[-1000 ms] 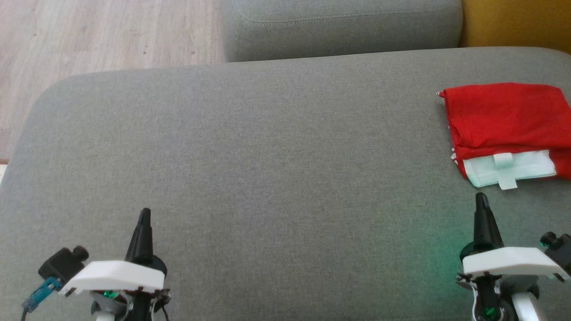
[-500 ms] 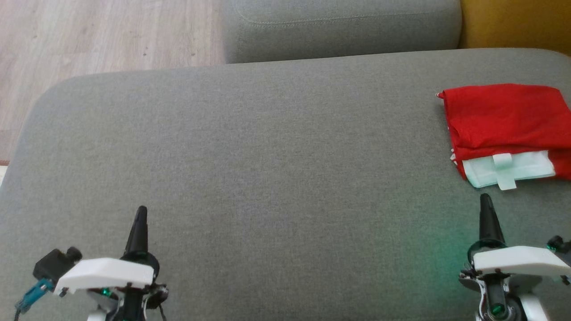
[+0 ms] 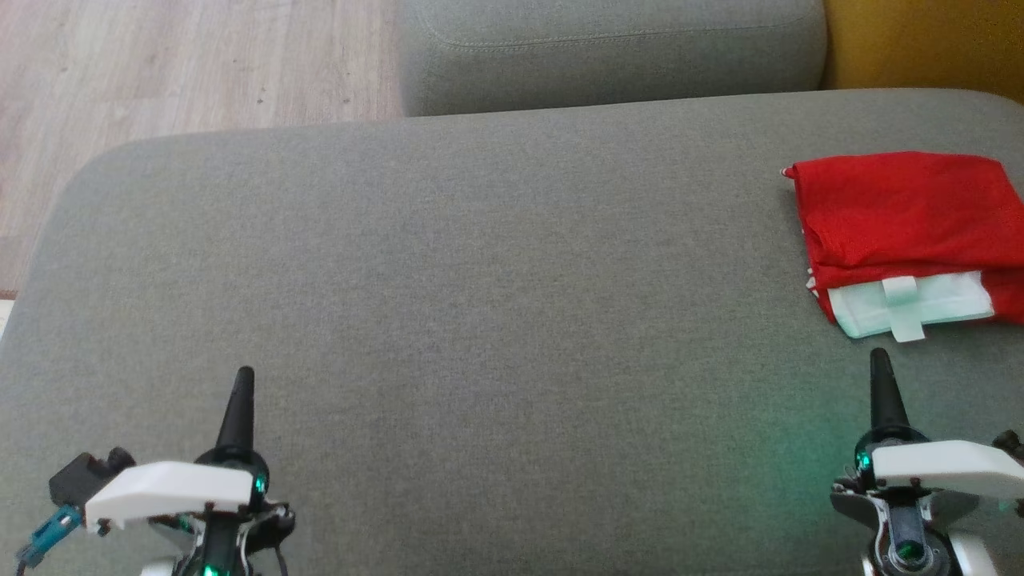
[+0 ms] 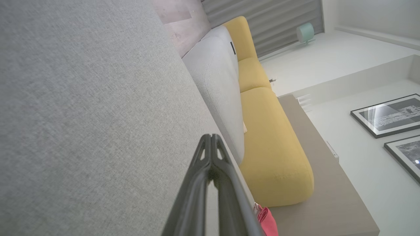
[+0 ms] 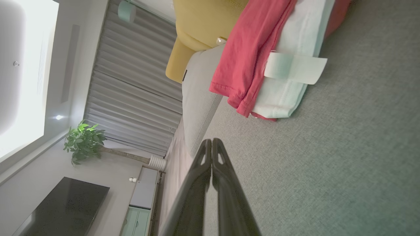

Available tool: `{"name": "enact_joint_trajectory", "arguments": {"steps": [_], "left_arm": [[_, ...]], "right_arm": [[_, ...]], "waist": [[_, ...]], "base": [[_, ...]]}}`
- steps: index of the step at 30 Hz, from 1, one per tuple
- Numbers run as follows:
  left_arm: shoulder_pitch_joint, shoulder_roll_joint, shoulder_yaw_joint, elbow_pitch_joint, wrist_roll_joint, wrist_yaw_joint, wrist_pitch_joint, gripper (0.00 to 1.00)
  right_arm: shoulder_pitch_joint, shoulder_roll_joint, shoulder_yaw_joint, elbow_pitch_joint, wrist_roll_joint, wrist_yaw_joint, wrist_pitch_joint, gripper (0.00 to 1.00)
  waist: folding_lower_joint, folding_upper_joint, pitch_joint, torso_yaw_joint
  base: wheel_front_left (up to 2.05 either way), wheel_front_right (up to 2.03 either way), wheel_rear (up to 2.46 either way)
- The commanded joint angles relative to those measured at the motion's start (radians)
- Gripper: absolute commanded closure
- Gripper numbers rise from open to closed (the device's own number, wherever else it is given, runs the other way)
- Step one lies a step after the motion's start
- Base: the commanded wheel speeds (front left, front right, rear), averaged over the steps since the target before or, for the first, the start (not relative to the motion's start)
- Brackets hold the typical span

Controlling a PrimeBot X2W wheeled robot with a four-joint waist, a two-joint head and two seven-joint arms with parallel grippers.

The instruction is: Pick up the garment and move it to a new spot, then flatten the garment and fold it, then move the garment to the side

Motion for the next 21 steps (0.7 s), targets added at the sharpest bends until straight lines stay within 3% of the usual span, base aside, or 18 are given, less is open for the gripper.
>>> {"name": "enact_joint_trajectory", "arguments": {"steps": [1, 21], "left_arm": [[-0.062, 0.011, 0.037, -0.028, -0.020, -0.006, 0.008, 1.00], [-0.078, 0.012, 0.079, -0.022, -0.219, -0.020, 0.067, 1.00]], "right_arm": [[-0.060, -0.011, 0.011, -0.040, 0.024, -0.001, 0.007, 1.00], [-0.065, -0.011, -0.014, -0.049, 0.247, -0.001, 0.066, 1.00]], "waist": [[0.0000, -0.0001, 0.000, 0.000], [0.0000, -0.0001, -0.007, -0.001]], "base": [[0.00, 0.00, 0.00], [0.00, 0.00, 0.00]]}}
